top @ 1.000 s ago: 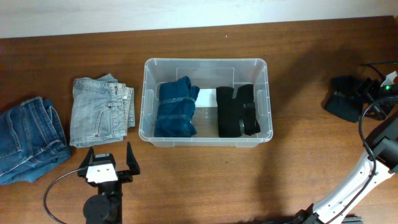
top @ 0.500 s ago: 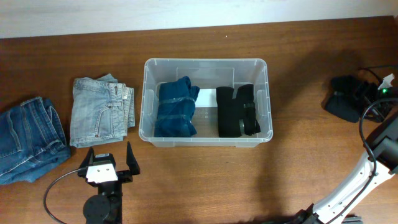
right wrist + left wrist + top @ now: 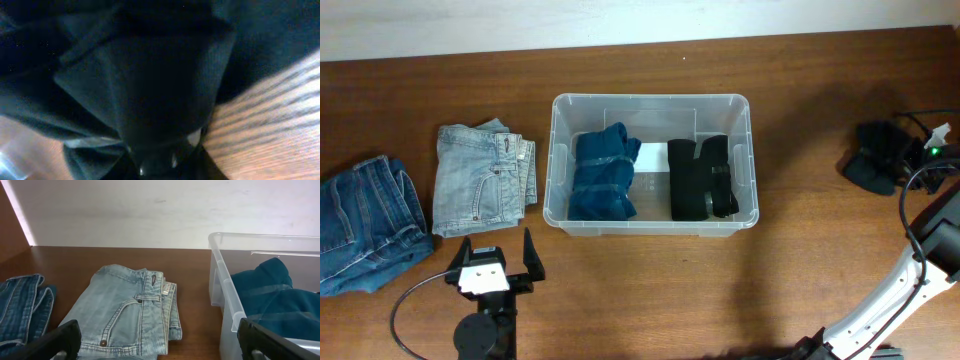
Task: Pack container
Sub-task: 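Grasp the second folded black garment and lift it toward the bin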
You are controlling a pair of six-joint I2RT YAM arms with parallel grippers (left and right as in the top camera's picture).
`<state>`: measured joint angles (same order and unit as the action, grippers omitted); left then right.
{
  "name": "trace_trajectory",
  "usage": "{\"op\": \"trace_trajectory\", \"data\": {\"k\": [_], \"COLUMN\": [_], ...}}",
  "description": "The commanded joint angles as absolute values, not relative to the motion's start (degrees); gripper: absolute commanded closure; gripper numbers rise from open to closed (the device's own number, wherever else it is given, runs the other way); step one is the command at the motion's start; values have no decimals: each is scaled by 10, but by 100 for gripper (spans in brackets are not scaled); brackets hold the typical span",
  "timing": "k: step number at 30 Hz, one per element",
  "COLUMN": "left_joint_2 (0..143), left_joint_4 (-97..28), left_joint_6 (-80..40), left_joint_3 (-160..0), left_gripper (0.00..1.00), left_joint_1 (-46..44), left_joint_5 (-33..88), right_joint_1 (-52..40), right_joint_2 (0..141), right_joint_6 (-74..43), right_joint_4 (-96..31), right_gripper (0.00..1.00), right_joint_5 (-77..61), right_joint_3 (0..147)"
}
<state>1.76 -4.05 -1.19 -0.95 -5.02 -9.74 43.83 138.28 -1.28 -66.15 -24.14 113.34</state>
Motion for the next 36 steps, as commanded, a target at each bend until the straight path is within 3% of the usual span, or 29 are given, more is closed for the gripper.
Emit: {"op": "trace_trajectory", "data": {"k": [1, 4, 12, 21, 29, 36], "left_joint_2": [17, 17, 17, 17, 17, 17], "left_joint_4": [-39, -39, -38, -39, -39, -39], "left_joint_6": [-17, -17, -17, -17, -17, -17], "left_joint_3": [-6, -6, -6, -6, -6, -6], "left_gripper": [1, 1, 1, 1, 1, 0], "left_joint_1": [-47, -47, -47, -47, -47, -47], "left_joint_5": [-103, -103, -103, -103, -103, -103], "right_joint_1": [435, 435, 432, 383, 238, 76], "right_joint_2": [1414, 1414, 1379, 1263, 1164, 1155], "right_joint_6": [-9, -9, 35, 64, 96, 22], "right_joint_4": [-668, -691, -823, -922, -973, -960], "right_gripper": [88, 96, 96, 96, 96, 96], "right_joint_5": [-295, -328, -465, -479, -459, -441], "right_joint_3": [1118, 1140, 1268, 1324, 1322, 1317]}}
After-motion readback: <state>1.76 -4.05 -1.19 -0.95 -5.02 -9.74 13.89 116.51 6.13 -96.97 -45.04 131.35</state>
